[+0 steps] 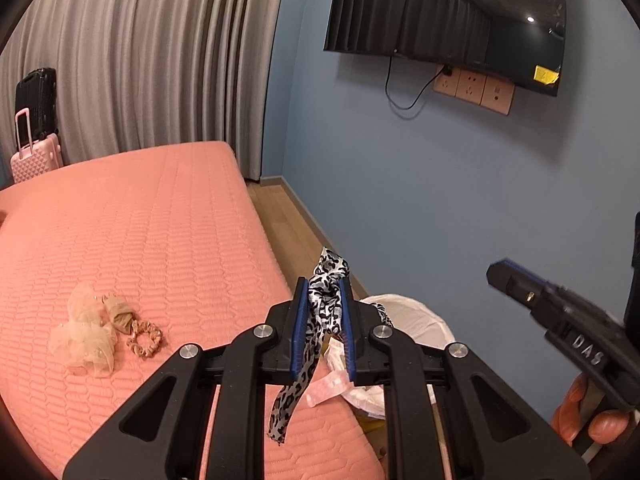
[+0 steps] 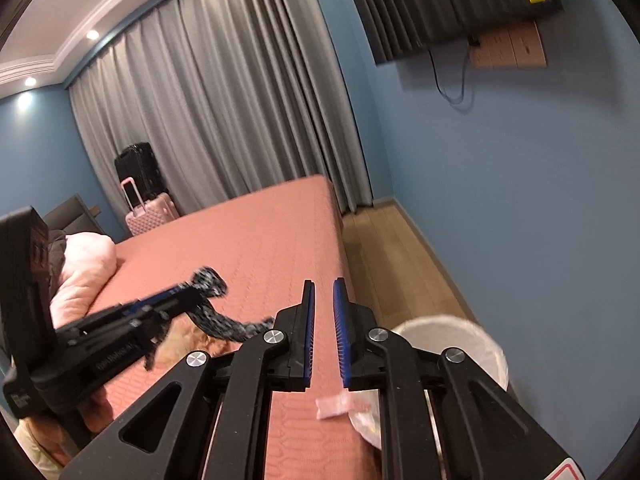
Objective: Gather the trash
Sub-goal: 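Carry the leopard scrunchie and pink strip with both tools over the wastebasket, then open both tools to drop the scrunchie and strip into the wastebasket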
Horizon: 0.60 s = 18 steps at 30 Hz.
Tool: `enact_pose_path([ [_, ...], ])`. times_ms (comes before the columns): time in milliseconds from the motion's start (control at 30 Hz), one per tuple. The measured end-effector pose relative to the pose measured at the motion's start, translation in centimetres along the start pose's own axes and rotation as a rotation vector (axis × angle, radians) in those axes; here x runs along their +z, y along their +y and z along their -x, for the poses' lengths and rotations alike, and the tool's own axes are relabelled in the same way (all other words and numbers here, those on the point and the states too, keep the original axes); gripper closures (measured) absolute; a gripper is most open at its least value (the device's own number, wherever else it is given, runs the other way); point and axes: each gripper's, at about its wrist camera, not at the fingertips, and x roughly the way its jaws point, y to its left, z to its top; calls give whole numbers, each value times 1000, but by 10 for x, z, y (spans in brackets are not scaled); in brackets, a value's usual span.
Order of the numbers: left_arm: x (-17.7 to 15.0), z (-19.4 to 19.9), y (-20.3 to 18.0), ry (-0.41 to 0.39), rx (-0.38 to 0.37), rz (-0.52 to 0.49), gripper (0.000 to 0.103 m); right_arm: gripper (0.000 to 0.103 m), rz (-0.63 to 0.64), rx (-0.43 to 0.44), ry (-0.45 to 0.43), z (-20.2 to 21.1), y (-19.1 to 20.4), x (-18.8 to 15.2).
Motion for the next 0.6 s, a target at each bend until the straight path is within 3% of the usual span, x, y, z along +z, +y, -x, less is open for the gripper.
enact_pose_path([
  [267,-26,-30,3,67,17,-3,87,86,-67,-36,133,-45,-27,-53],
  [600,-33,-72,-37,124,-61,-68,86,86,-88,-76,94,-32,-39,-47],
])
